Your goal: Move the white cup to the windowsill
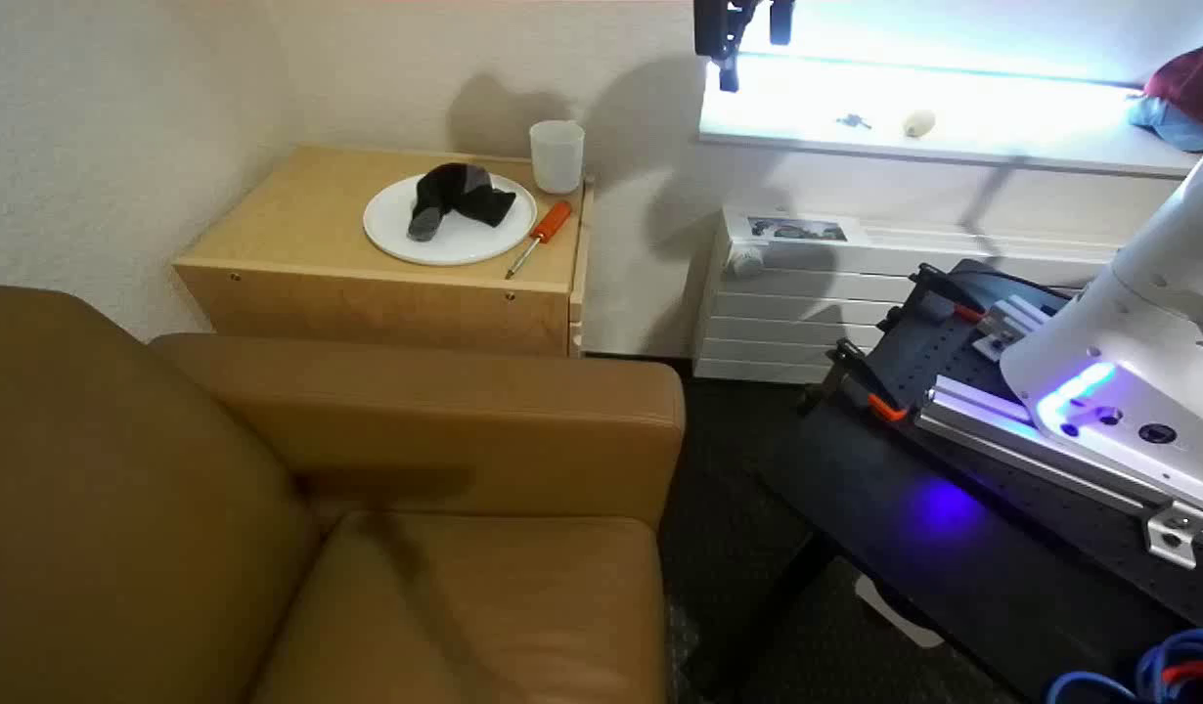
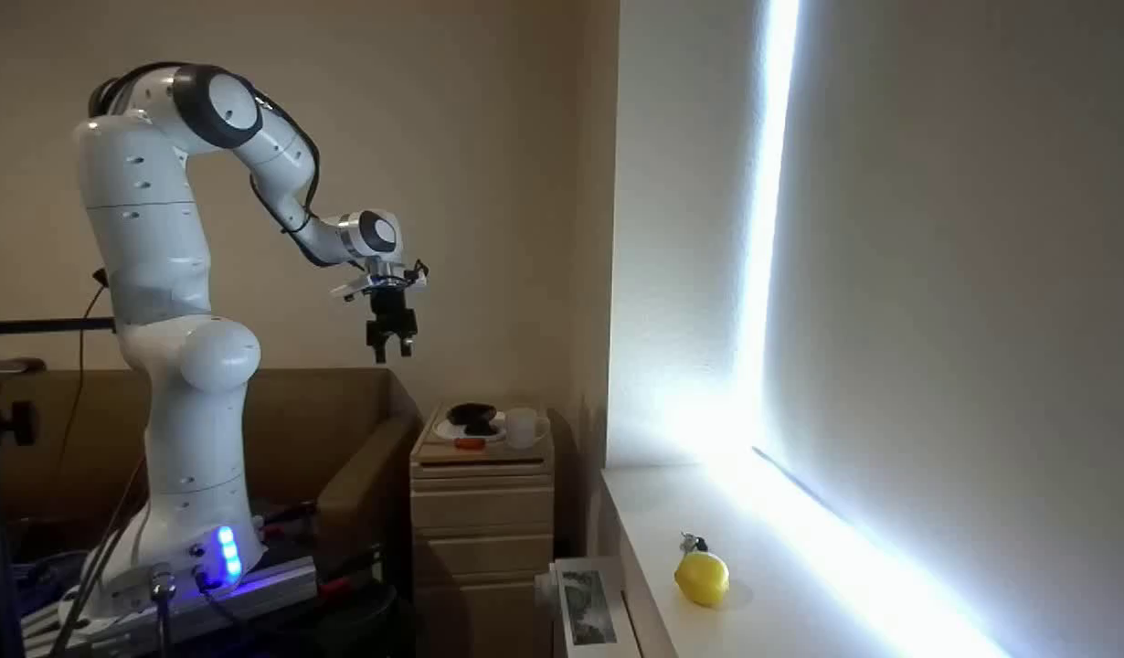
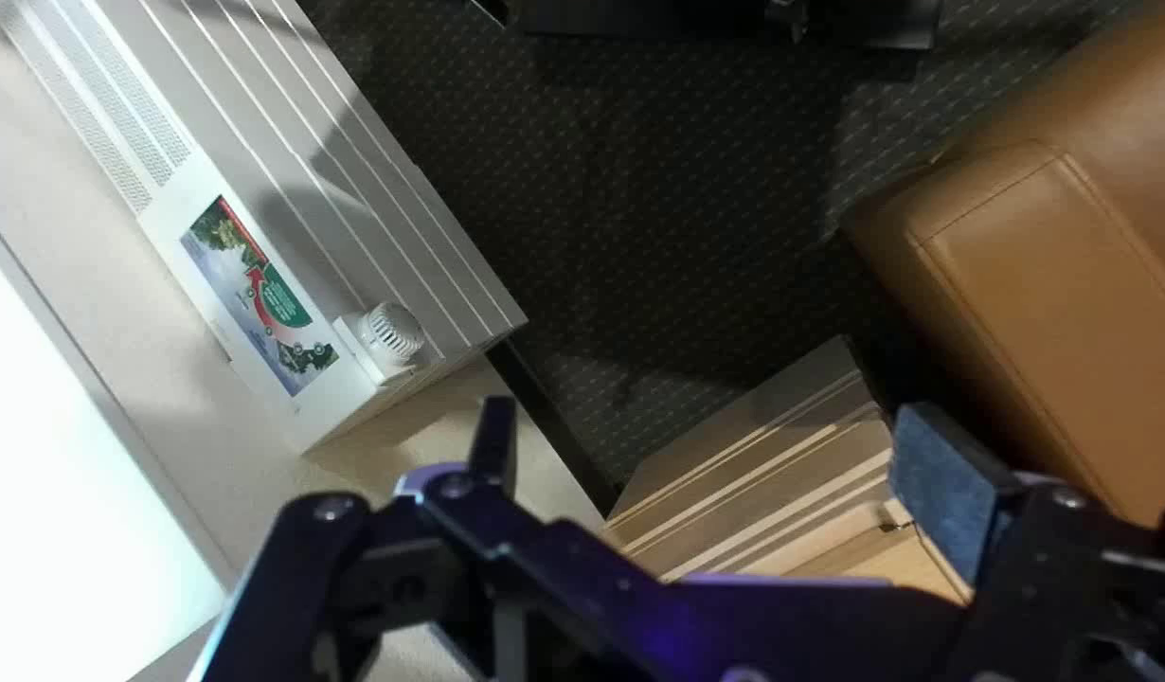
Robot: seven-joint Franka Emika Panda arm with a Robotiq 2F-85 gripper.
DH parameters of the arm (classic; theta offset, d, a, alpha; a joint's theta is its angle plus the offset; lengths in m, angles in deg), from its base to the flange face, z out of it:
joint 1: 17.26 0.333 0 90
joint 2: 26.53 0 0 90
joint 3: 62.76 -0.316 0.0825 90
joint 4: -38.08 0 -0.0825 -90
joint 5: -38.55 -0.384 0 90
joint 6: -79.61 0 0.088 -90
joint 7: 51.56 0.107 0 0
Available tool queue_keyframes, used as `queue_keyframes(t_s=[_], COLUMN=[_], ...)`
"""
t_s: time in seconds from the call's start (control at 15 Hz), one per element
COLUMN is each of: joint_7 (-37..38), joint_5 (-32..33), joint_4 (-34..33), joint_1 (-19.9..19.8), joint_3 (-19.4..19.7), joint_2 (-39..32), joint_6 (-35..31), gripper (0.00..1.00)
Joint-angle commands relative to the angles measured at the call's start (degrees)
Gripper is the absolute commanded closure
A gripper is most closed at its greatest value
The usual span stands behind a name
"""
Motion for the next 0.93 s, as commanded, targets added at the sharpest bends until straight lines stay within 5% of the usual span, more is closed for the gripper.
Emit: queue_keyframes(t_s=[0.0,0.2,0.33,0.87], joint_7=[0.31,0.31,8.72,10.43], joint_5=[0.36,0.36,2.67,-5.37], joint_4=[-0.09,-0.09,-1.04,-4.41], joint_1=[2.18,2.18,0.28,-4.6], joint_3=[2.09,2.09,2.46,18.12], joint_2=[-0.16,-0.16,-4.66,-20.15], joint_6=[0.14,0.14,-3.05,-24.23], gripper=[0.0,0.0,0.0,0.0])
